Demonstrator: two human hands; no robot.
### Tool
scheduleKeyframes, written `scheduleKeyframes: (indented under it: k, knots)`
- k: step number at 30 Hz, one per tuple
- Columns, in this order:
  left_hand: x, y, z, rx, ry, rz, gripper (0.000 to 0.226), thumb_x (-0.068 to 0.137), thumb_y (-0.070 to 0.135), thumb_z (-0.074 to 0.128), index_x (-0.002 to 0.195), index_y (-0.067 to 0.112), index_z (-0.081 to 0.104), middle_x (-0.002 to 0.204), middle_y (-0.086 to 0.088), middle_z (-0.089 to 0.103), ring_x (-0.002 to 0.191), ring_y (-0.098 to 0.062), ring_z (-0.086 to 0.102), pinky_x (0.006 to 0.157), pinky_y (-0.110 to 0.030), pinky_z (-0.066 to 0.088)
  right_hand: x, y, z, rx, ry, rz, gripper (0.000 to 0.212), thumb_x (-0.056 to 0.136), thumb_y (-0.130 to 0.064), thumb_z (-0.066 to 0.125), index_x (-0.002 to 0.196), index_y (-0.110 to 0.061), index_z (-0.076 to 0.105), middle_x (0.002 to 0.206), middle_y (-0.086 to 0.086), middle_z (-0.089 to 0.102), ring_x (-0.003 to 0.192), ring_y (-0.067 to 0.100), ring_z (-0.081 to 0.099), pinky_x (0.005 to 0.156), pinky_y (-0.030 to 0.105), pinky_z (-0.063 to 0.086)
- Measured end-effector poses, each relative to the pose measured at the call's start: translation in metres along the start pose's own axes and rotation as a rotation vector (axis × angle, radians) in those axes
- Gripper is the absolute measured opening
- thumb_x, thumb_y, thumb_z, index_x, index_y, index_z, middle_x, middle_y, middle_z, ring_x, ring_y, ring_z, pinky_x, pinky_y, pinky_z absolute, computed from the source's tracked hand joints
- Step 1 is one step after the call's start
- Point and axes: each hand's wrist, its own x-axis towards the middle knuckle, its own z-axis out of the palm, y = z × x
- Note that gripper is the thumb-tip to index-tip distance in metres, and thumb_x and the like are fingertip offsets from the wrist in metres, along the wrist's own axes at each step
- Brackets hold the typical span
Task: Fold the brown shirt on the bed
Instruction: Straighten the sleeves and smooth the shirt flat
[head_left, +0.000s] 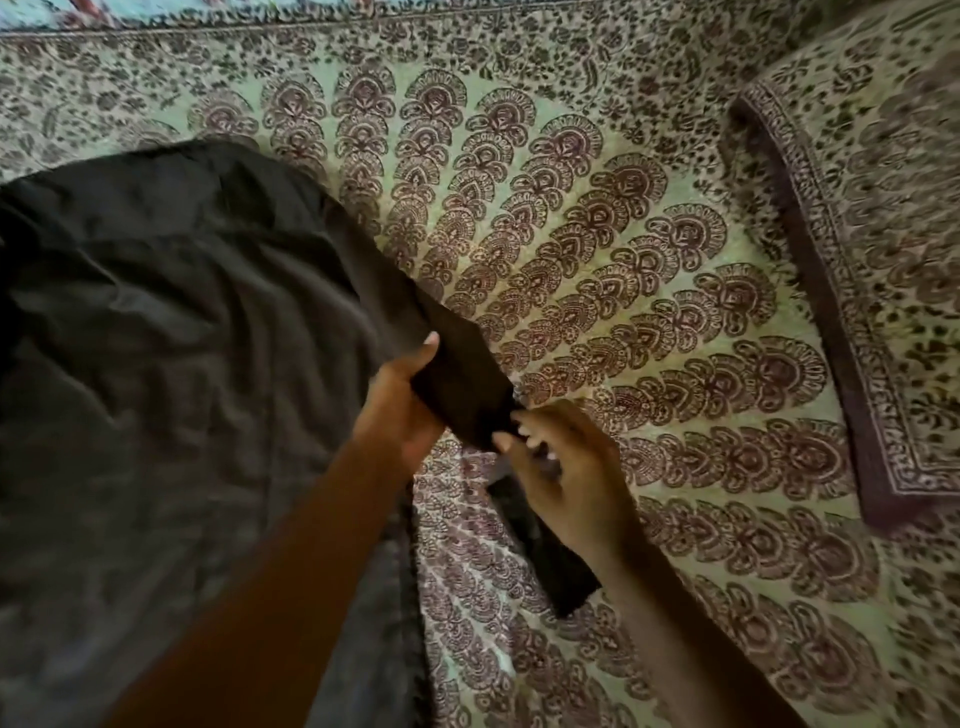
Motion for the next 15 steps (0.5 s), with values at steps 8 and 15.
scheduleKeyframes:
  k: [8, 15]
  knots:
    - [0.002, -0.013, 0.007, -0.010, 0.015, 0.082, 0.043, 0.096, 0.013, 0.063, 0.138, 0.003, 0.060, 0.133, -0.014, 0.068, 0.122, -0.027, 0.067, 0.100, -0.044, 0.056, 0.068, 0.038, 0.008, 0.682, -0.349, 0.663, 0.049, 0.092, -0.068, 0.043, 0.105, -0.035, 0.077, 0.115, -0.007, 0.075, 0.110, 0.014, 0.069, 0.093, 0.044, 0.055]
    - [0.021, 0.000, 0.044, 0.055, 0.144, 0.180, 0.016, 0.092, 0.004, 0.067, 0.107, 0.007, 0.070, 0.100, -0.007, 0.077, 0.089, -0.021, 0.075, 0.071, -0.033, 0.061, 0.065, 0.064, -0.042, 0.324, -0.667, 0.582, 0.015, 0.078, -0.022, 0.087, 0.086, -0.022, 0.074, 0.083, -0.007, 0.075, 0.079, 0.007, 0.071, 0.072, 0.021, 0.055]
